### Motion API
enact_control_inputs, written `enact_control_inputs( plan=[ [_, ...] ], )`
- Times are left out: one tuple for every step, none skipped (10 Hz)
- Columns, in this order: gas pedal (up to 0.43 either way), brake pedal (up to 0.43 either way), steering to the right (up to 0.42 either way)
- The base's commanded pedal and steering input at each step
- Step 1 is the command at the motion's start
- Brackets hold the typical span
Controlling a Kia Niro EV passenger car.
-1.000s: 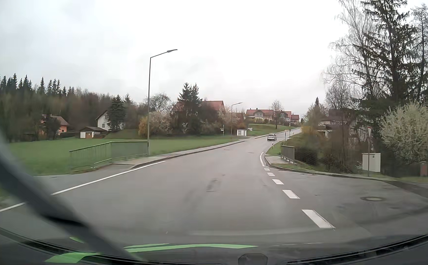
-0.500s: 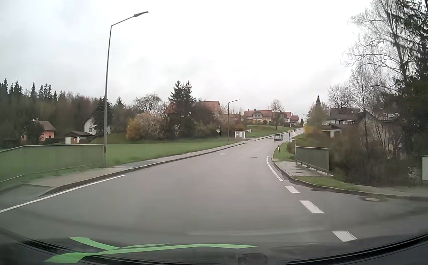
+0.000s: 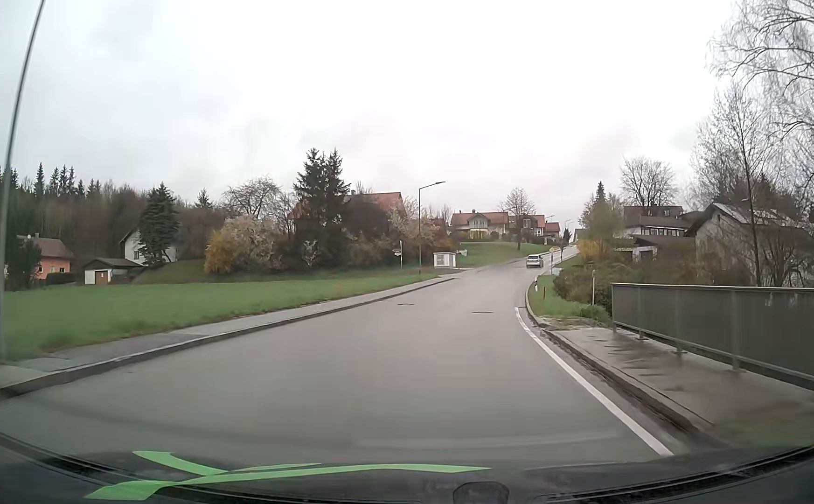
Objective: Follow the waypoints while adhering to traffic rules and regulations
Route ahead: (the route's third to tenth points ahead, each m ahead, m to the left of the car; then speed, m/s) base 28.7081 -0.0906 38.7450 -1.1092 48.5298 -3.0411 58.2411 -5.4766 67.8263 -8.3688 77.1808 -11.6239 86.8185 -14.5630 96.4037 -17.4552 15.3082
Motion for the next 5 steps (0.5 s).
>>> enact_control_inputs(
  plan=[
    [0.079,0.000,0.018],
    [0.079,0.000,0.019],
    [0.098,0.000,0.019],
    [0.110,0.000,0.022],
    [0.110,0.000,0.024]
  ],
)
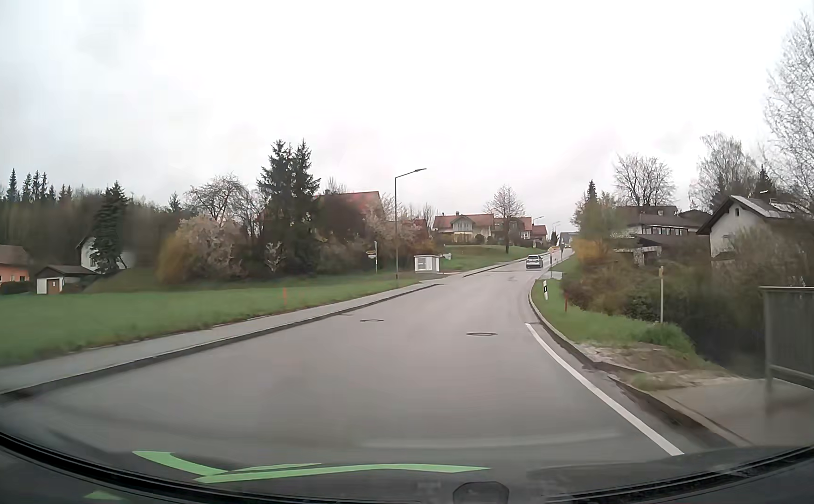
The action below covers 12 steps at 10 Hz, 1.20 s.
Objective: Follow the waypoints while adhering to traffic rules and regulations
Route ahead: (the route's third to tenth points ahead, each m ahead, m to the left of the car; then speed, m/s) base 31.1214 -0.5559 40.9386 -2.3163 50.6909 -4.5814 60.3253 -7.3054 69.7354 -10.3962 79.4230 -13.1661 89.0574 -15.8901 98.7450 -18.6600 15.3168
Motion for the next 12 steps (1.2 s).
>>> enact_control_inputs(
  plan=[
    [0.110,0.000,0.027],
    [0.110,0.000,0.027],
    [0.110,0.000,0.024],
    [0.110,0.000,0.021],
    [0.110,0.000,0.018],
    [0.118,0.000,0.018],
    [0.118,0.000,0.018],
    [0.130,0.000,0.018],
    [0.138,0.000,0.019],
    [0.150,0.000,0.021],
    [0.150,0.000,0.023],
    [0.150,0.000,0.025]
  ],
)
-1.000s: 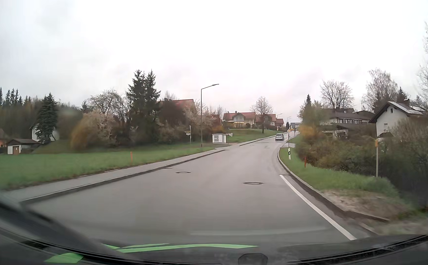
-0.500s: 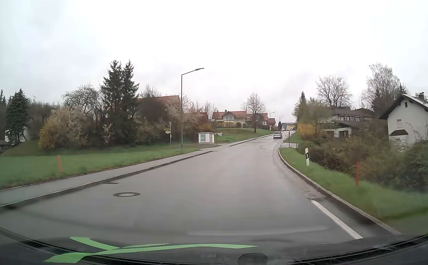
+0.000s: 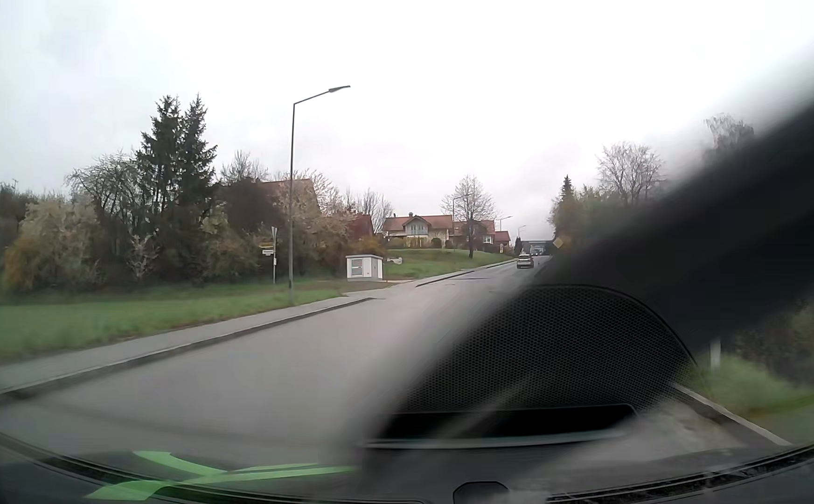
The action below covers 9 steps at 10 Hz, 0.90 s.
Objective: Follow the waypoints while adhering to traffic rules and regulations
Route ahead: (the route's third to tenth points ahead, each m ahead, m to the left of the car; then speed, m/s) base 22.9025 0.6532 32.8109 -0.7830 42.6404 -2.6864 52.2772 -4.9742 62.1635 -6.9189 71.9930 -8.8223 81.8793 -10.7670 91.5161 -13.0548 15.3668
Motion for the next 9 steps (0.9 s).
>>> enact_control_inputs(
  plan=[
    [0.150,0.000,0.025],
    [0.150,0.000,0.026],
    [0.138,0.000,0.026],
    [0.118,0.000,0.026],
    [0.118,0.000,0.026],
    [0.118,0.000,0.027],
    [0.118,0.000,0.028],
    [0.130,0.000,0.028],
    [0.130,0.000,0.027]
  ],
)
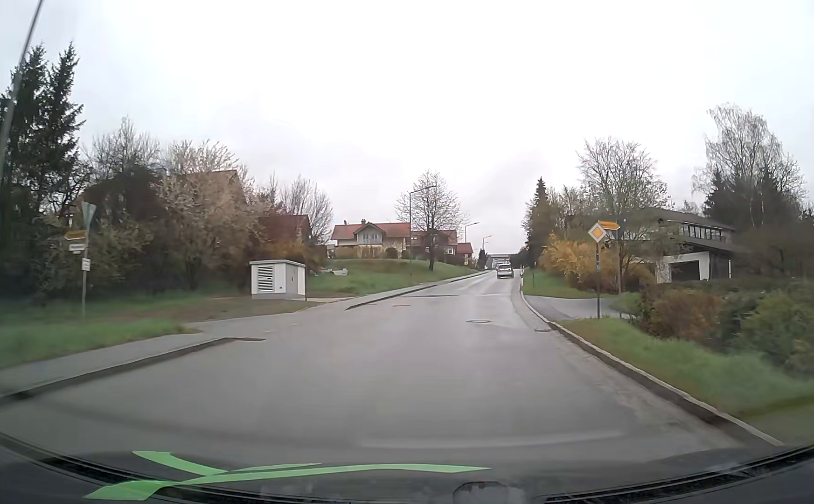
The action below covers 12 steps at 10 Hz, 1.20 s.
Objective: Follow the waypoints while adhering to traffic rules and regulations
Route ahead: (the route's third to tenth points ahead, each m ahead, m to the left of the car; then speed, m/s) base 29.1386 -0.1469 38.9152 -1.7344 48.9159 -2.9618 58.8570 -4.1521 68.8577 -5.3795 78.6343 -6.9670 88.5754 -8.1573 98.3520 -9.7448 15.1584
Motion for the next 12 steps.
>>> enact_control_inputs(
  plan=[
    [0.130,0.000,0.026],
    [0.130,0.000,0.025],
    [0.130,0.000,0.025],
    [0.130,0.000,0.026],
    [0.130,0.000,0.026],
    [0.130,0.000,0.026],
    [0.130,0.000,0.025],
    [0.130,0.000,0.023],
    [0.130,0.000,0.021],
    [0.130,0.000,0.020],
    [0.138,0.000,0.020],
    [0.138,0.000,0.020]
  ],
)
